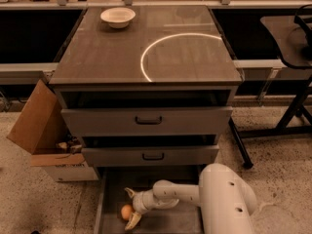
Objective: Pick orange from bottom drawer and place on counter
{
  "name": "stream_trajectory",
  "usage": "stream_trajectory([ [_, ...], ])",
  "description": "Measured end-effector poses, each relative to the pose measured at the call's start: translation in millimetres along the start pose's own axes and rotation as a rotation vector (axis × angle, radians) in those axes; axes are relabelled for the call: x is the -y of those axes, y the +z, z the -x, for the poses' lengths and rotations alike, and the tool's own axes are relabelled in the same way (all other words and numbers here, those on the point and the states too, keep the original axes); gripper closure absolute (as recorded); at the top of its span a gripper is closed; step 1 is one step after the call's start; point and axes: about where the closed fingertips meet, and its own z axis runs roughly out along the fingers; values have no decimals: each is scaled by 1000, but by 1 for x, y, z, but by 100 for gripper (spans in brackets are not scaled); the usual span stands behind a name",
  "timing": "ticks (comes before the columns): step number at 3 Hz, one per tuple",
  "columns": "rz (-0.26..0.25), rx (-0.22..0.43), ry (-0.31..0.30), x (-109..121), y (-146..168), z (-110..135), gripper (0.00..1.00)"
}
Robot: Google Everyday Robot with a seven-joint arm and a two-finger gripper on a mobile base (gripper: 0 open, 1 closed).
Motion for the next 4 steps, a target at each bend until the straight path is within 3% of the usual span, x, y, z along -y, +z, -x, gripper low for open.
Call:
stream_trajectory([
  [1,14,-7,3,-3,8,-5,18],
  [3,42,-33,18,-12,16,-17,64],
  [4,41,29,-23,-18,-19,3,95],
])
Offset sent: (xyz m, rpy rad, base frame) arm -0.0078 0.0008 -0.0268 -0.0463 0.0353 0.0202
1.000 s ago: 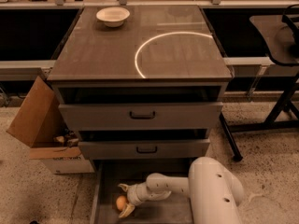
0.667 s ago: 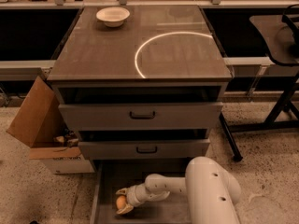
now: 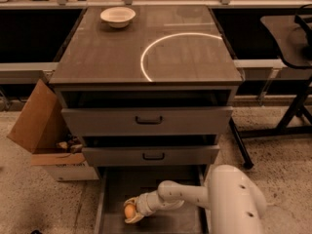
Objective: Pick orange from bottom drawer and place on counter
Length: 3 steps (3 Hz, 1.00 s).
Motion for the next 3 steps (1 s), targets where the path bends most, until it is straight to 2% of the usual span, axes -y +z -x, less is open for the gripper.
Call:
stream_trajectory([
  [1,-38,93,-72,-8,-61,40,100],
  [2,-80,197,-137,-16,-125,76,100],
  [3,-121,271,-165,-23,-170,101,100],
])
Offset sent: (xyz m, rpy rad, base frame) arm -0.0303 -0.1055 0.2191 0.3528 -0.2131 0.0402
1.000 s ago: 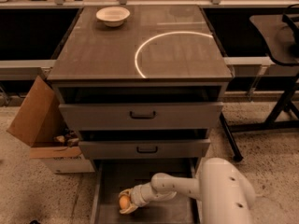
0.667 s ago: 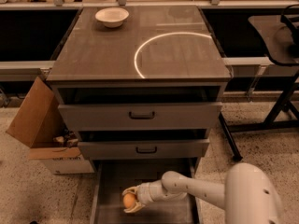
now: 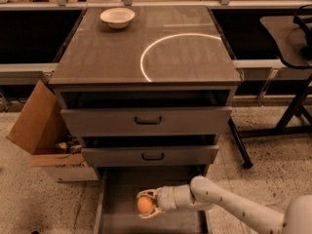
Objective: Pick orange from bottom drawer and place on counter
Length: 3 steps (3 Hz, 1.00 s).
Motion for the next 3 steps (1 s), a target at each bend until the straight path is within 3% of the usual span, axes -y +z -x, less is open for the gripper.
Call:
stream_trajectory([
  [2,-12,28,-15,3,-12,14,100],
  [3,3,58,-53,9,-35,54,100],
])
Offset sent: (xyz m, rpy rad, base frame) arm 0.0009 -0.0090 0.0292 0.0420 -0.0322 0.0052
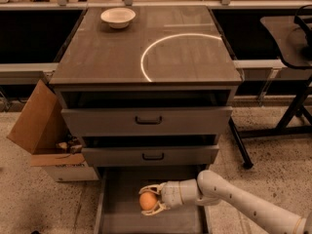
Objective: Pick orange from bottom drawer and place on counter
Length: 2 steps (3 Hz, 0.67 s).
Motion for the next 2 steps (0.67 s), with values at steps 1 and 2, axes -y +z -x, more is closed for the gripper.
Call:
stream_trajectory([
  [1,2,16,-43,18,-36,49,100],
  [2,-16,59,-62,49,-82,98,100],
])
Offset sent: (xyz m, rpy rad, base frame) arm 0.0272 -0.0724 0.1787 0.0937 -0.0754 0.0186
